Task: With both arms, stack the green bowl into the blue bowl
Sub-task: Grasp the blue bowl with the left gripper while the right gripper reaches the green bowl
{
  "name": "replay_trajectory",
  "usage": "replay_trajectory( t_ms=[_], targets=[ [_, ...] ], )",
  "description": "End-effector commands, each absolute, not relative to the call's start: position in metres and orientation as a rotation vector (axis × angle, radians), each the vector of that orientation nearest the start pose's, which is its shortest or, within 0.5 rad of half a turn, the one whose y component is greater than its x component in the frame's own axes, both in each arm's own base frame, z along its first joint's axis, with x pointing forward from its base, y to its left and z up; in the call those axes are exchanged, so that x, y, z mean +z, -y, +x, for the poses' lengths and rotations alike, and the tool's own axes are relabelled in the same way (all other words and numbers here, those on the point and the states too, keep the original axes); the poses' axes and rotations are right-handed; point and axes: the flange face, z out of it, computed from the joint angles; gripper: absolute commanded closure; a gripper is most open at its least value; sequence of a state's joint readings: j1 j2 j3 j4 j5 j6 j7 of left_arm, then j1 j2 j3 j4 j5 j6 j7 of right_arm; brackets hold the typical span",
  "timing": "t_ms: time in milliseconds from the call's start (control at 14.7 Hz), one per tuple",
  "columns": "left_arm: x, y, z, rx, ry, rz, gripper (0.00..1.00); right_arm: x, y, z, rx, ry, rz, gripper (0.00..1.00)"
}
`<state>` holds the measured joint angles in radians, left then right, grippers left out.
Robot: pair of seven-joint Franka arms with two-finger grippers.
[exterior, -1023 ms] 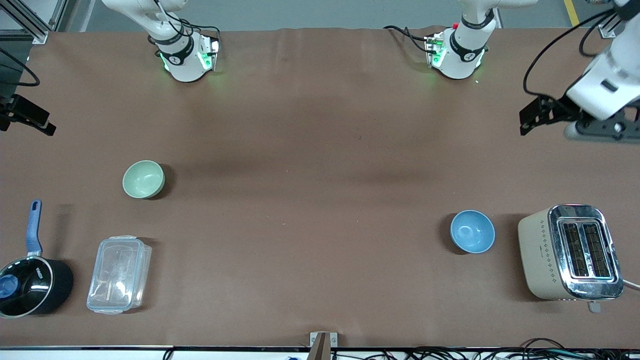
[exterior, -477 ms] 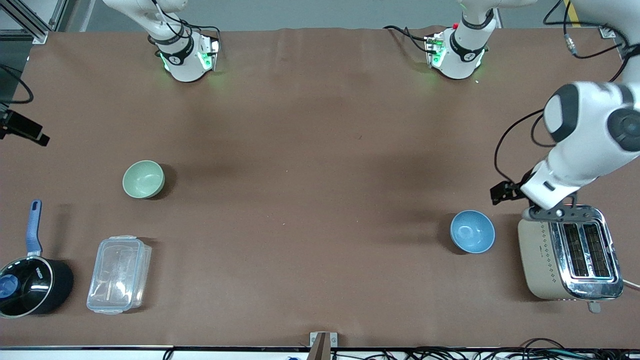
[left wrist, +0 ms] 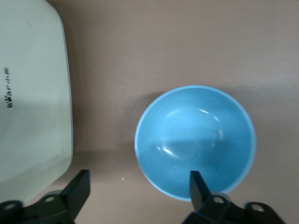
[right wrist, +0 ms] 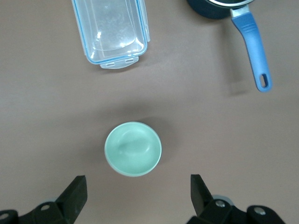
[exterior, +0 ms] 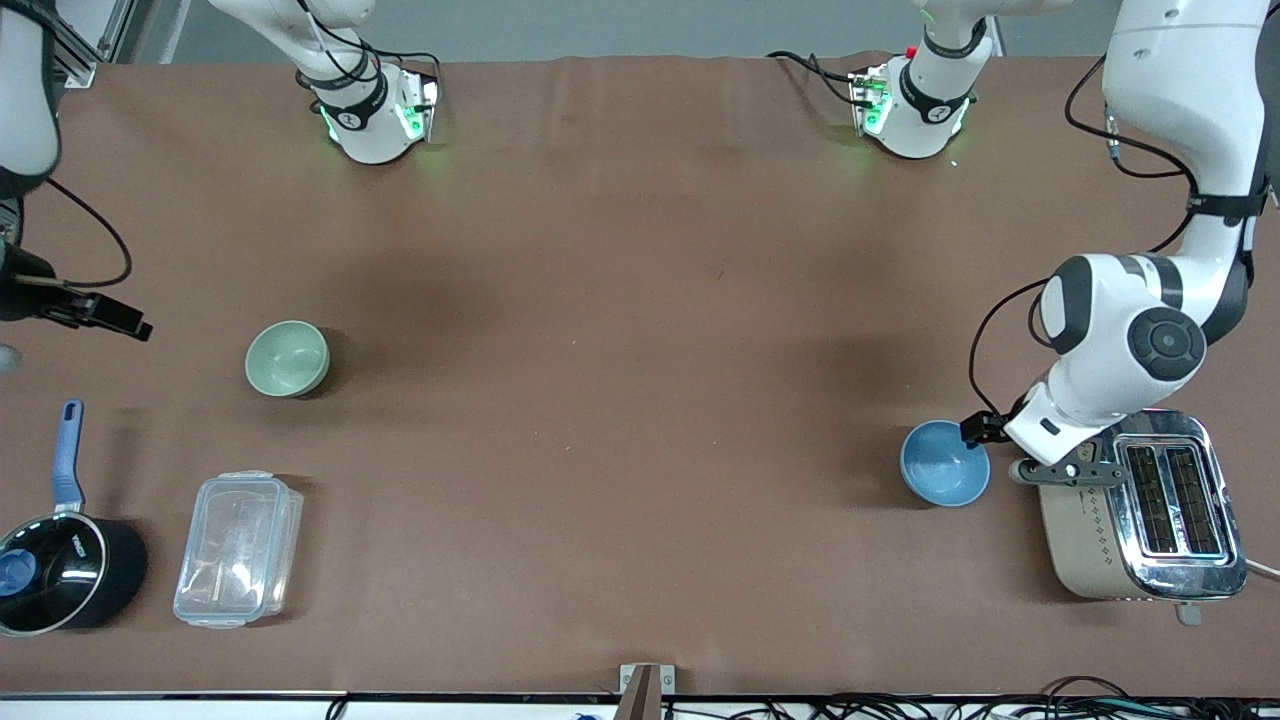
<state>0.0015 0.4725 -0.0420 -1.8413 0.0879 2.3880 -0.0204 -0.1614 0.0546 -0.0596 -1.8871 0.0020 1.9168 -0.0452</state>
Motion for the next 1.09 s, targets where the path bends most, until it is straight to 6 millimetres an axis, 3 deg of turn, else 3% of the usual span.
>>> replay_trajectory(
  t_ms=[0, 136, 409, 682, 886, 1023],
  targets=[
    [0.253, 0.019, 0.654, -0.134, -0.145, -3.089, 0.18, 0.418, 0.126, 0.535, 0.010, -0.225, -3.135, 0.03],
    [0.235, 0.019, 0.656, -0.134, -0.138, -3.094, 0.28, 0.388, 0.124, 0.526, 0.001, -0.220, -3.136, 0.03],
    [0.221, 0.019, 0.656, -0.111, -0.123, -3.098, 0.61, 0.313, 0.126, 0.521, 0.014, -0.174, -3.142, 0.03],
    [0.212, 0.020, 0.659, -0.101, -0.118, -3.103, 0.95, 0.249, 0.158, 0.516, 0.074, -0.100, -3.138, 0.06],
    [0.223, 0.033, 0.664, -0.133, -0.142, -3.108, 1.00, 0.224, 0.156, 0.509, 0.121, -0.113, -3.119, 0.10],
    [0.236, 0.063, 0.665, -0.162, -0.164, -3.133, 1.00, 0.213, 0.153, 0.504, 0.097, -0.119, -3.121, 0.11]
  ],
)
